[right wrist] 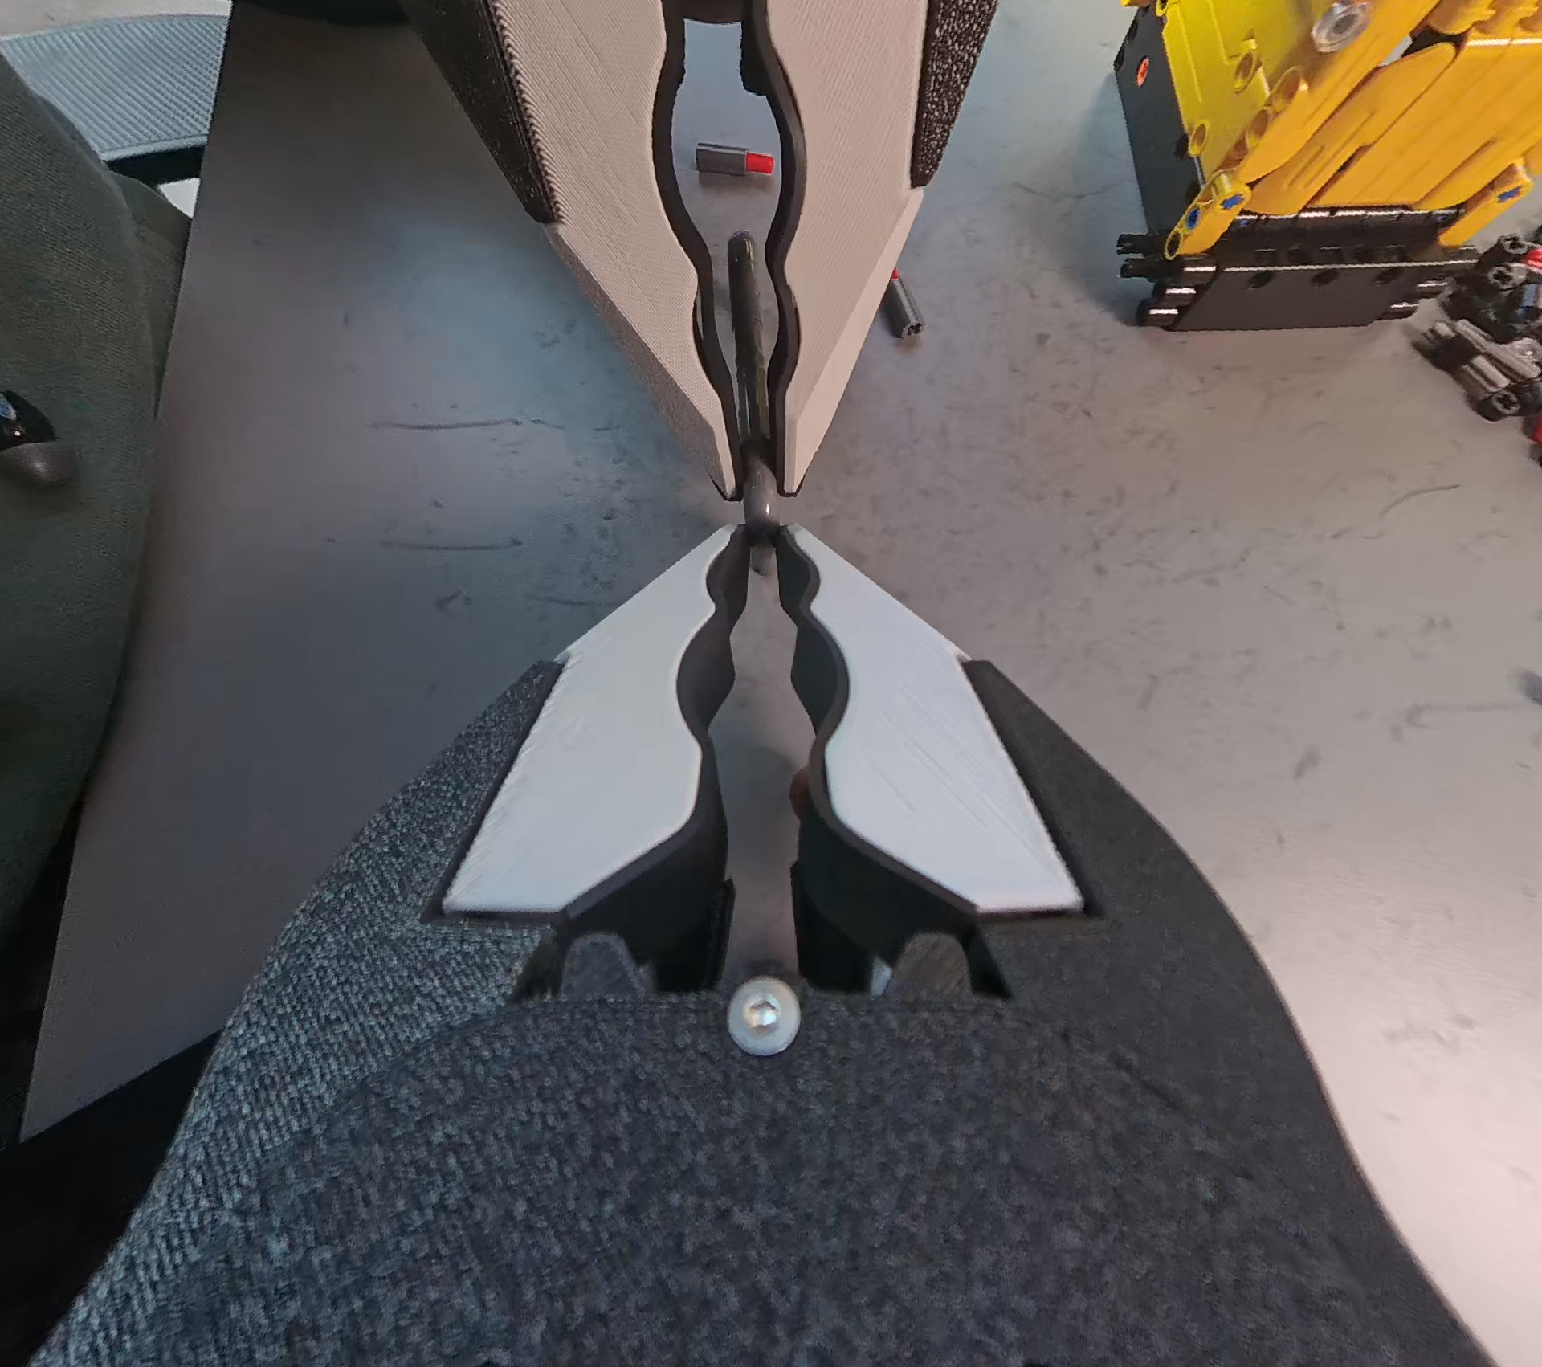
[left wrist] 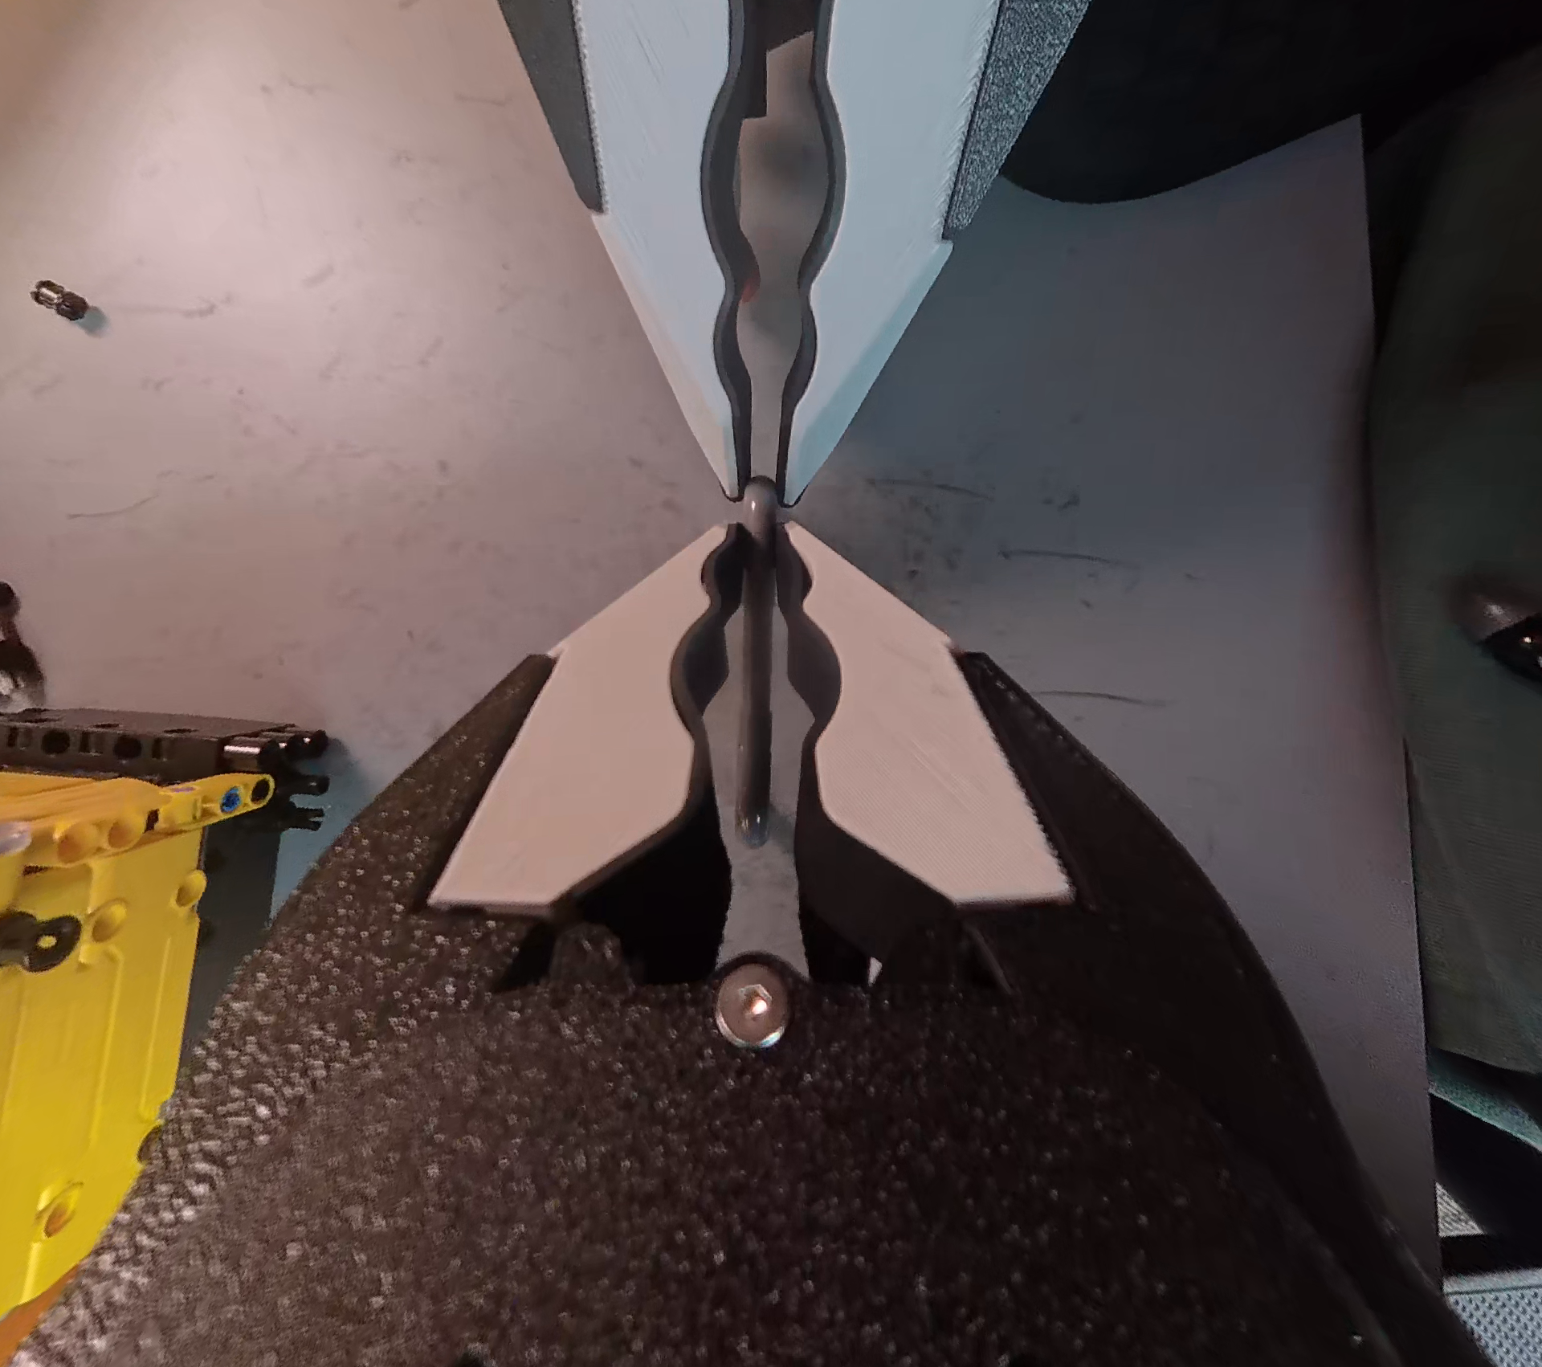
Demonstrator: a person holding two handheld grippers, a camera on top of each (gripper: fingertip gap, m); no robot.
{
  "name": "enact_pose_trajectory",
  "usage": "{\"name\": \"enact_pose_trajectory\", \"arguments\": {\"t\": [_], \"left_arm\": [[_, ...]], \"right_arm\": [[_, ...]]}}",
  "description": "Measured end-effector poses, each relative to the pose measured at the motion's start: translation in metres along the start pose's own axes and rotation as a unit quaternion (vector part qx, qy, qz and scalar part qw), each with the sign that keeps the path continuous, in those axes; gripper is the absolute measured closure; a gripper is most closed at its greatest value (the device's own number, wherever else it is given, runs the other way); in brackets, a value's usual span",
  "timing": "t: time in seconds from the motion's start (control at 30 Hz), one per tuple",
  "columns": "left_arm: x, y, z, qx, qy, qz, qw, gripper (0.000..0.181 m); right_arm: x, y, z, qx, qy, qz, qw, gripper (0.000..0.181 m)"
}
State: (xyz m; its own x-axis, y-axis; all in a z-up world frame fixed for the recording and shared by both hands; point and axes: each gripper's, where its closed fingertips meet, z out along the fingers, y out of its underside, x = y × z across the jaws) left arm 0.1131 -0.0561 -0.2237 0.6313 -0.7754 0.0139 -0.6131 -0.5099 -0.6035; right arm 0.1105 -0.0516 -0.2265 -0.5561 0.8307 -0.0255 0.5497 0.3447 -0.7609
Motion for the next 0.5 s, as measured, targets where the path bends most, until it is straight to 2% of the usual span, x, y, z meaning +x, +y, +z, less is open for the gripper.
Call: {"name": "enact_pose_trajectory", "arguments": {"t": [0.2, 0.23, 0.27, 0.33, 0.5], "left_arm": [[0.0, 0.0, 0.0, 0.012, 0.004, -0.003, 1.0, 0.175], [0.001, -0.001, 0.0, 0.019, 0.008, -0.006, 1.0, 0.175], [0.001, -0.001, 0.0, 0.024, 0.013, -0.011, 1.0, 0.175], [0.001, 0.0, -0.001, 0.032, 0.023, -0.025, 0.999, 0.175], [0.003, -0.001, -0.005, 0.06, 0.065, -0.061, 0.994, 0.175]], "right_arm": [[0.0, 0.0, -0.001, 0.002, 0.01, -0.005, 1.0, 0.174], [0.0, 0.001, -0.002, -0.002, 0.011, -0.012, 1.0, 0.17], [0.0, 0.002, -0.004, -0.006, 0.016, -0.02, 1.0, 0.159], [-0.002, 0.001, -0.011, -0.003, 0.023, -0.028, 0.999, 0.153], [-0.009, 0.003, -0.018, 0.001, 0.036, -0.025, 0.999, 0.152]]}}
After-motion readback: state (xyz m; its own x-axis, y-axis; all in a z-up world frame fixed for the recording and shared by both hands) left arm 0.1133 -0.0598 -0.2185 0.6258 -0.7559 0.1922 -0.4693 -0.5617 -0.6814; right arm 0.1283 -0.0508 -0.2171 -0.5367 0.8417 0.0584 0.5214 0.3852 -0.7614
